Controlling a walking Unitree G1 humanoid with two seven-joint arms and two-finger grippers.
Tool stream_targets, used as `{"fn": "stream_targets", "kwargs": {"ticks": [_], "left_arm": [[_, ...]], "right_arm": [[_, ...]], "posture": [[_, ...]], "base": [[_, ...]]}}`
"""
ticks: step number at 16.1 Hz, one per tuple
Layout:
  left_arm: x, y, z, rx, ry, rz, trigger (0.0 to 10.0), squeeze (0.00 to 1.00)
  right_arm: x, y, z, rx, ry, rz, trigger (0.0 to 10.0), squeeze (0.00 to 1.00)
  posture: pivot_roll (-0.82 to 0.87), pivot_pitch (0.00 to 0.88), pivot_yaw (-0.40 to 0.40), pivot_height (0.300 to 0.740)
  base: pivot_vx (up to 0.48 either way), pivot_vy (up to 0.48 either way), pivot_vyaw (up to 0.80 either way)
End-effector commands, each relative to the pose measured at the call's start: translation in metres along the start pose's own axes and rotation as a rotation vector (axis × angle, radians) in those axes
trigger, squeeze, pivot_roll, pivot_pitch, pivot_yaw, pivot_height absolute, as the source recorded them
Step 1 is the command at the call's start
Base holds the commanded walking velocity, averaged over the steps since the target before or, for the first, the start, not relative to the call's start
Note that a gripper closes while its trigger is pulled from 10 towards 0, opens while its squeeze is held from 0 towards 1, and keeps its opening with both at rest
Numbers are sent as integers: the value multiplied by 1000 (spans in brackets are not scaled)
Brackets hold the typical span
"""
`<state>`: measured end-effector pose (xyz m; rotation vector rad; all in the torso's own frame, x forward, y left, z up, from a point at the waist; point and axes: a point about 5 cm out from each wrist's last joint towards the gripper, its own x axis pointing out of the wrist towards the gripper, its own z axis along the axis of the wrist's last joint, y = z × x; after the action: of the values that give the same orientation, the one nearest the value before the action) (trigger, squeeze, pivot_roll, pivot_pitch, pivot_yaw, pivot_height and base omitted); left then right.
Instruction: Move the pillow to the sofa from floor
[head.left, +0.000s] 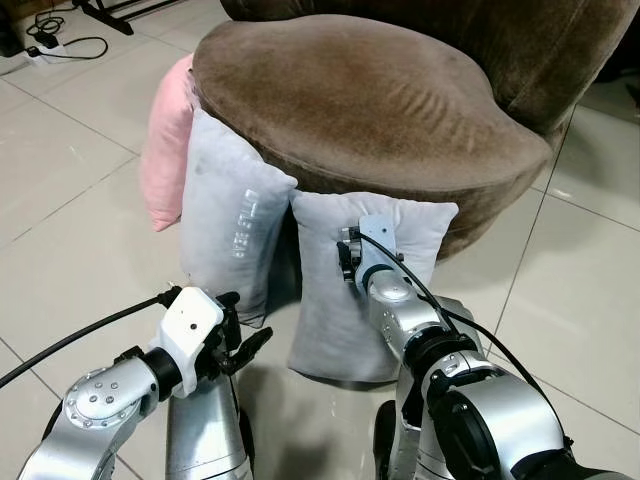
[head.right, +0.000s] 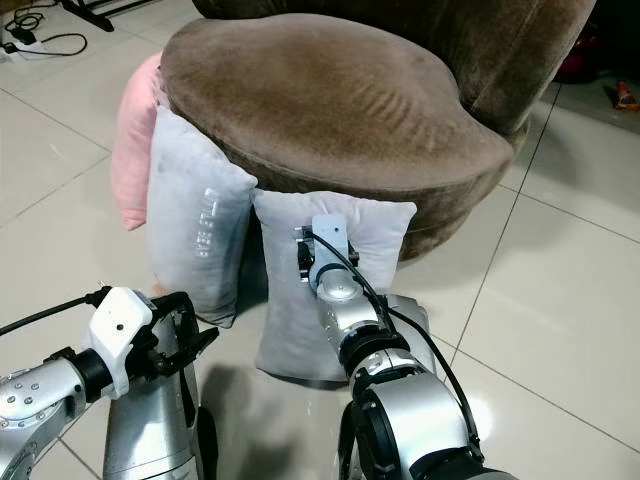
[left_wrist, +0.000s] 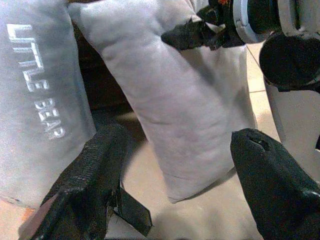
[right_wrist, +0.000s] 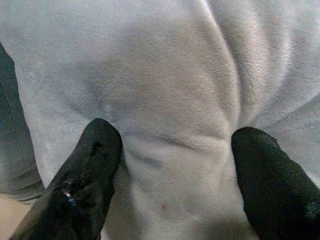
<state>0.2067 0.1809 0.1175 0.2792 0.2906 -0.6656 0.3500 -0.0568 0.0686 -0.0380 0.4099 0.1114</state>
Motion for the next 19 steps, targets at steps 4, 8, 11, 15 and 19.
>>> {"fn": "stream_targets", "kwargs": {"ticks": [4,8,11,15,19], "left_arm": [[3,-7,3,0,0,-40,10000,0],[5,-6,4,0,-4,-39,10000,0],[8,-8,5,-2,-11,-42,10000,0],[9,-8,5,-6,-13,-41,10000,0],[15,-9,4,-9,-22,-29,10000,0]], "right_arm": [[-1,-3,-11,10,46,-2,0,0],[0,-3,-7,19,36,7,0,0],[1,-3,-4,19,27,12,0,0],[1,-2,-2,24,23,20,0,0],[1,1,2,9,3,76,0,0]], "posture": [[115,200,0,341],[111,188,0,341],[108,183,-4,341],[99,167,-11,341],[87,143,-24,341]], "base": [[0,0,0],[0,0,0],[0,0,0],[0,0,0],[0,0,0]]}}
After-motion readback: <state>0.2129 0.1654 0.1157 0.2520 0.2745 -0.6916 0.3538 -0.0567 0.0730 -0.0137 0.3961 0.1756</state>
